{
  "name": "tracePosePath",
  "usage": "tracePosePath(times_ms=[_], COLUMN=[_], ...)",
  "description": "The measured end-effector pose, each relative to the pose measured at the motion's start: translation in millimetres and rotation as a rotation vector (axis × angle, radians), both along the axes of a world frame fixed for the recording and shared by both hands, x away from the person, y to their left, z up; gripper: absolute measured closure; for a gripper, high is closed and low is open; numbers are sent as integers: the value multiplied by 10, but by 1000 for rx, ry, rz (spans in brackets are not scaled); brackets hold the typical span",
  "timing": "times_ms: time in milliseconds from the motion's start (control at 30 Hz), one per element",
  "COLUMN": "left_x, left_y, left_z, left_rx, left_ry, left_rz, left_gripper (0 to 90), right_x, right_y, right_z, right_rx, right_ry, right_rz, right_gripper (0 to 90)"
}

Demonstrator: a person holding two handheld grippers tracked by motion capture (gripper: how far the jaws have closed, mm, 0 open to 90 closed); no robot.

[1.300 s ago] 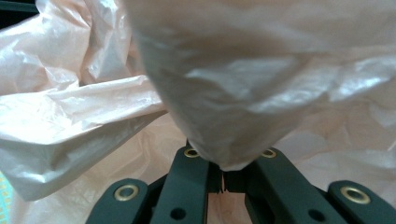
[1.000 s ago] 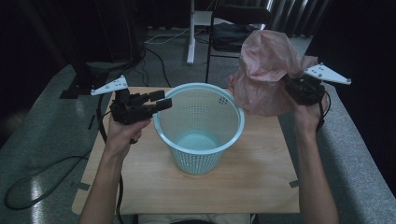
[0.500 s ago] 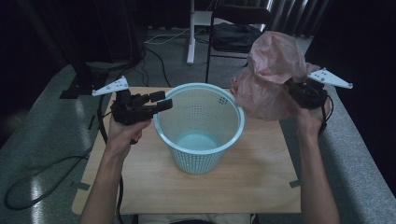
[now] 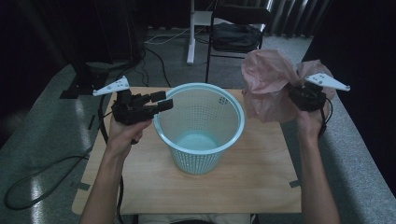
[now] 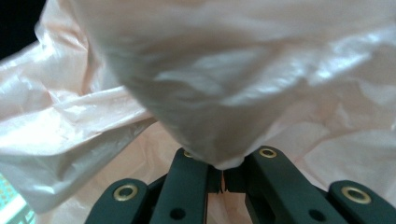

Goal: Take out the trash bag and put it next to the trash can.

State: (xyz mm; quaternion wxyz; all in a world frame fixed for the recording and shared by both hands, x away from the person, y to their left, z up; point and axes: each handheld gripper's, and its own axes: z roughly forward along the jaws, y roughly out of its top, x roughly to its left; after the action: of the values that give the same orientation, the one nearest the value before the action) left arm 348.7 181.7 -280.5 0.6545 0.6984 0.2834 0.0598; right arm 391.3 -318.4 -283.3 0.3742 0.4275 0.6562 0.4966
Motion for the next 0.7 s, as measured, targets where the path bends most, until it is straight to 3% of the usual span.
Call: tracePosePath(times_ms=[167, 500, 700], left_x=[3, 2, 5], left_y=[21, 12, 4], left_z=[4, -10, -17], left_rx=[-2, -3, -3], left_ry=[1, 2, 2], left_rz=[4, 1, -2], left_gripper=[430, 430, 430], right_x=[83, 224, 259], right_y=[87, 219, 302], right_z=[-234, -706, -927], right_rx=[-40, -71, -79], right_ry=[65, 194, 277], right_rz=[14, 42, 89], right_gripper=[884, 879, 866])
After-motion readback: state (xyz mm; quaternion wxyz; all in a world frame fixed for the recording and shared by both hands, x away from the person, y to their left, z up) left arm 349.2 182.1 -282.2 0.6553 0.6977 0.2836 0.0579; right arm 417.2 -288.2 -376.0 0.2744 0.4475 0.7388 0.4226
